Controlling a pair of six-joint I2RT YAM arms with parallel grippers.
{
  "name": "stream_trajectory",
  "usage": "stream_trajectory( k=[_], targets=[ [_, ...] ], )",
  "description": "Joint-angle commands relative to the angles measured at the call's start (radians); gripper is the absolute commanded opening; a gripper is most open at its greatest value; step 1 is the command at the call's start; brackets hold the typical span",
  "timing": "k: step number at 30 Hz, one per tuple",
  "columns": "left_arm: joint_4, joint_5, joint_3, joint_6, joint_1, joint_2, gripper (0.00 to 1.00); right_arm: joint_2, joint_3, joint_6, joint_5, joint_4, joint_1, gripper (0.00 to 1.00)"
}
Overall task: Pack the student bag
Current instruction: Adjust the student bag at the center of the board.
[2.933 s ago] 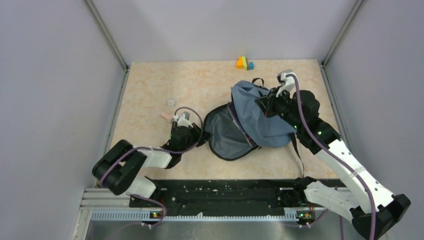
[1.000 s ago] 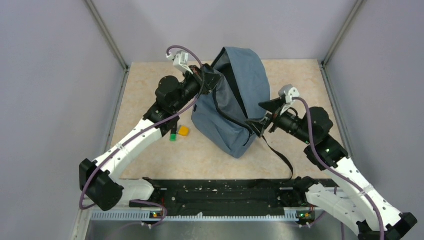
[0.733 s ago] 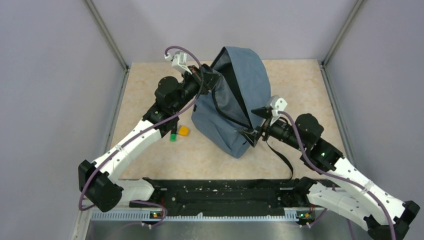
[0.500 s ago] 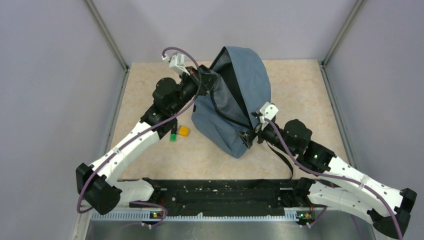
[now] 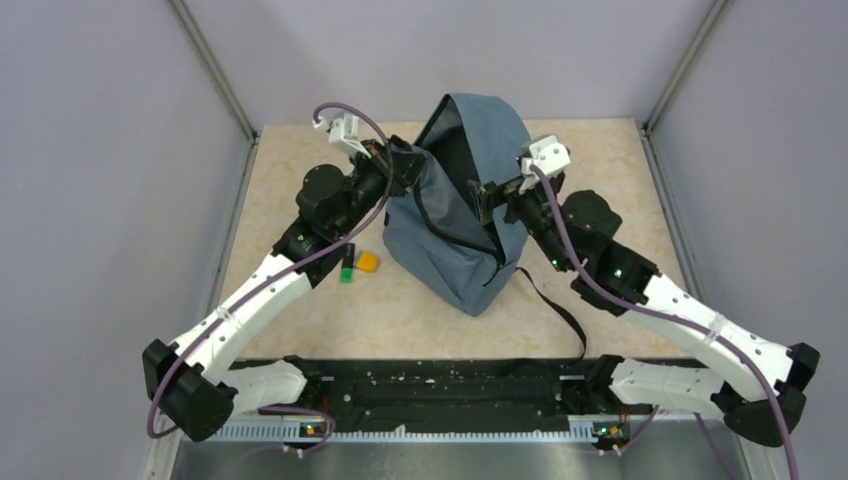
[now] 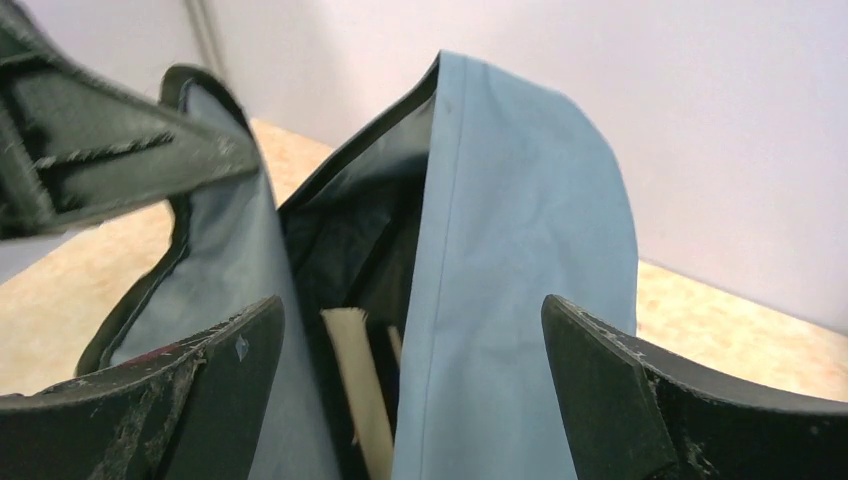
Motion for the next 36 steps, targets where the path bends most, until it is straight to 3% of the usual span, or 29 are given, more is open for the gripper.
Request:
stream_trajectory(
  k=[1,10,13,22,25,29,36],
  targets=[
    [0.073,-0.023,0.008,0.024,-0.001,-0.039,0.00,0.127,0.138,-0.085,0.143,0.040,0.011,0.96],
    [0.067,-0.022,0.025,0.040,0.000,-0.030,0.00,0.395,0.314,-0.318,0.389,0.113,0.008,0.98],
    [0.064,-0.051,0.028,0.047,0.000,-0.029,0.00,0.452,0.331,-0.358,0.441,0.156,-0.011,0.82],
    [0.059,-0.066,0.038,0.061,0.000,-0.023,0.00,0.504,0.365,-0.401,0.428,0.185,-0.053,0.62],
    [0.057,-0.067,0.045,0.064,0.000,-0.018,0.00,0.507,0.385,-0.416,0.447,0.180,-0.060,0.29],
    [0.059,-0.079,0.063,0.065,0.000,0.007,0.00,0.430,0.423,-0.286,0.334,0.046,-0.059,0.00],
    [0.096,-0.089,0.123,0.043,-0.001,0.111,0.00,0.282,0.422,-0.091,-0.038,-0.108,-0.058,0.00]
  ],
)
